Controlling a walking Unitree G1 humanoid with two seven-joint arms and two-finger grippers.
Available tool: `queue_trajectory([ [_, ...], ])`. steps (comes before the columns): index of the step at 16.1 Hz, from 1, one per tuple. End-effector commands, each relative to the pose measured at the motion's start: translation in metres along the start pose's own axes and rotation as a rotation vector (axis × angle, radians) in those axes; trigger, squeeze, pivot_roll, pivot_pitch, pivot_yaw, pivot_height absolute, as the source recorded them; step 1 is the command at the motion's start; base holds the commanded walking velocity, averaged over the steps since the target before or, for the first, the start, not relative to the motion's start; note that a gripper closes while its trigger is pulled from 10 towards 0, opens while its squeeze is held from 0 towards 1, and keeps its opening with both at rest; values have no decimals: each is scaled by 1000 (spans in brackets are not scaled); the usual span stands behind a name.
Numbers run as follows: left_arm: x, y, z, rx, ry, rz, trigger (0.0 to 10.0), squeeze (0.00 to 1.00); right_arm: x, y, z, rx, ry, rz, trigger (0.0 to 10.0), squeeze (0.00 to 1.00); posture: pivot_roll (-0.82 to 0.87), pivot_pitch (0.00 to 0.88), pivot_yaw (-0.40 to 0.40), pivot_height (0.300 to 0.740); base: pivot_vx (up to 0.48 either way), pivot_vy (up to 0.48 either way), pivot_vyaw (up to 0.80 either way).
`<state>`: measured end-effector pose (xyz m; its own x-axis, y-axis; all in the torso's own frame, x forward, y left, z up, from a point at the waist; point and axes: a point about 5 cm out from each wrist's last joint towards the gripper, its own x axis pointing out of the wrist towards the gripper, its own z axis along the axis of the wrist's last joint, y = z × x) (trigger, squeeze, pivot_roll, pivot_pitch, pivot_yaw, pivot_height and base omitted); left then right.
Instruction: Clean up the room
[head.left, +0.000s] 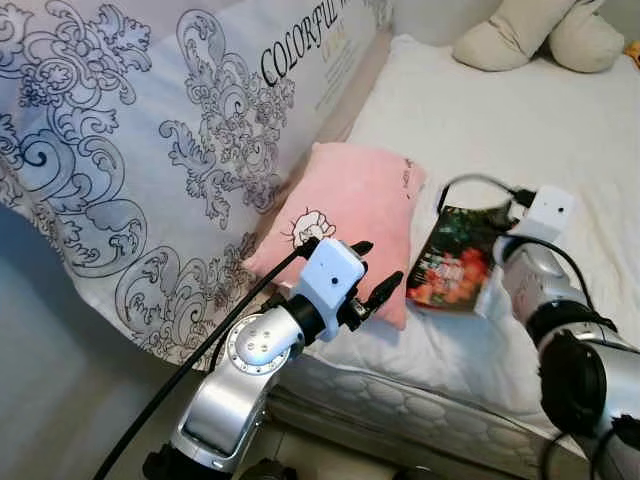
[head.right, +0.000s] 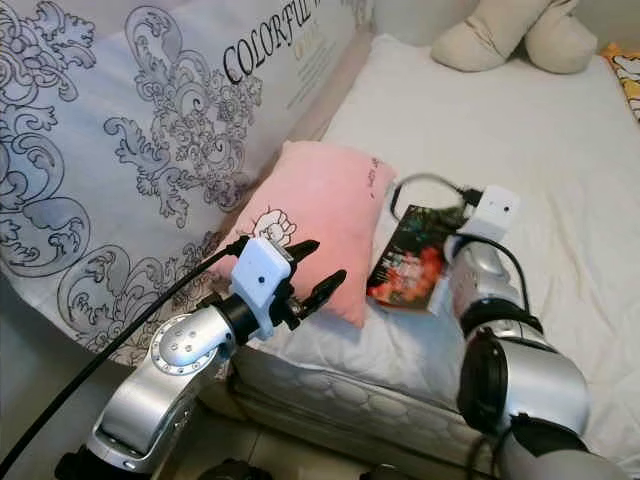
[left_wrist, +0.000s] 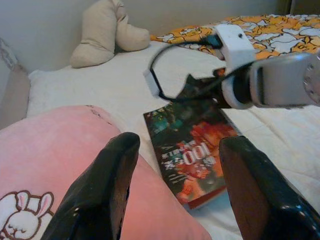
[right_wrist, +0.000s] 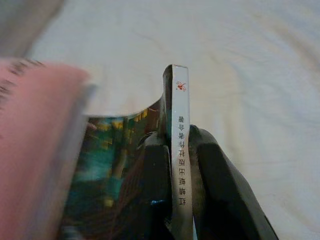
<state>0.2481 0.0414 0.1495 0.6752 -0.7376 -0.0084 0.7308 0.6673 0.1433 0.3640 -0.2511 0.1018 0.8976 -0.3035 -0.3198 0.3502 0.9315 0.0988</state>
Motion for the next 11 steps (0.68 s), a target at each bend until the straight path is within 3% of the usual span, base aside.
queue_trajectory([
  [1,-2,-3,2,5,4,15,10000,0,-1,-4,-7,-130,7,-26,0,0,34,83,89,740,0,0,0],
  [6,-5,-5,5,-1,10,52,10000,0,-4,-8,-20,-252,44,-61,0,0,55,119,103,740,0,0,0],
  [9,-8,-5,6,-2,15,67,10000,0,-4,-3,-22,-224,45,-54,0,0,64,129,105,740,0,0,0],
  [10,-8,-5,6,-2,16,70,10000,0,-3,0,-16,-179,16,-56,0,902,64,129,105,740,0,0,0],
  [11,-8,-4,6,-1,18,75,10000,0,-2,1,-10,-144,-5,-64,10000,1000,63,127,104,740,0,0,0],
])
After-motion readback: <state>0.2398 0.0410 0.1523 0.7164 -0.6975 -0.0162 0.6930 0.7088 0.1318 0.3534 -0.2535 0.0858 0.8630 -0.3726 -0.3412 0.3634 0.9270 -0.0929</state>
